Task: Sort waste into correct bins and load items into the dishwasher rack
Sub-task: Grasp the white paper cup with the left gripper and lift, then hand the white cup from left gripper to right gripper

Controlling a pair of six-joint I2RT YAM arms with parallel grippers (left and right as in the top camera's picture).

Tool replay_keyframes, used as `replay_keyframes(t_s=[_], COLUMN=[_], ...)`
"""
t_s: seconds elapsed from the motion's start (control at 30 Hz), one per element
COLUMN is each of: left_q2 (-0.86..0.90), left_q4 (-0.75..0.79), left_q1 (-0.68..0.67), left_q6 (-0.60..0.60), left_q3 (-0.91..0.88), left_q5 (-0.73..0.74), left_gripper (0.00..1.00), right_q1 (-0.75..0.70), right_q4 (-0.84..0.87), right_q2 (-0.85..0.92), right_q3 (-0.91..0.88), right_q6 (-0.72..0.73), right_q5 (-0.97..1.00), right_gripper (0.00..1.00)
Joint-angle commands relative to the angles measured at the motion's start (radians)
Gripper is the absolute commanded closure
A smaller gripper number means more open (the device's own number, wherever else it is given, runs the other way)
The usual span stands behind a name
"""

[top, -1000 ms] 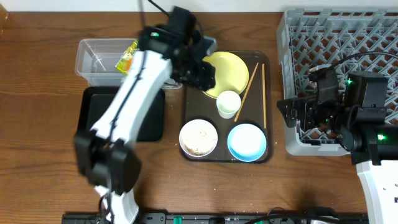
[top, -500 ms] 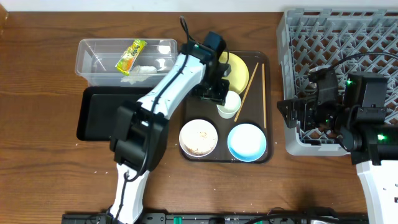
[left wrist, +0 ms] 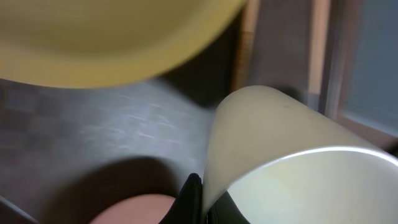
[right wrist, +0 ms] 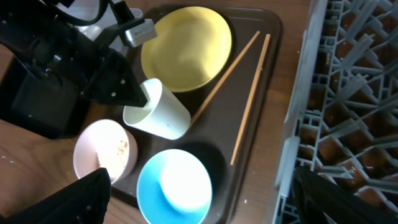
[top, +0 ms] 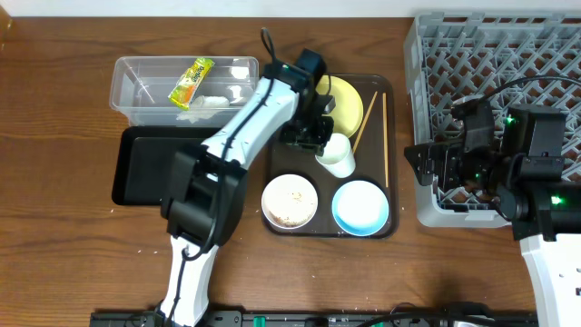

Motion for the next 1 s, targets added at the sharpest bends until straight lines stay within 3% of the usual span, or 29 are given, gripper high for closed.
replay_keyframes(t_s=[0.0,0.27,0.43,0.8,0.97], left_q2=[-0.095,-0.149,-0.149,-0.149,-0.149], left_q4=[-0.019,-0.098,-0.131,-0.134,-0.134], left_q1=[0.065,0.199,0.229,0.212,0.198], left_q6=[0.081,0.223,0.272,0.276,0.276], left_q3=[0.015,0.015,0.014,0.014,0.014], left_q5=[0.248,0.676,0.848,1.027,1.03], left_gripper=[0.94,0.94,0.94,0.94,0.94], right_q1=[0.008,0.008,0.009,0.072,0.111], right_q4=[0.031,0.21,0.34,0.571,0.66], right_q2=[0.024,0.135,0.203,0.297,0.32], right_q3=[0.019,0.018,0.018,0.018,0.018], right_q6=[0.043,-0.011,-0.018,-0.014,0.031], right_q5=[-0.148,-0.523,-0.649,-0.761,-0.758], right_gripper=[0.07,0.03,0.01,0.01,0.12])
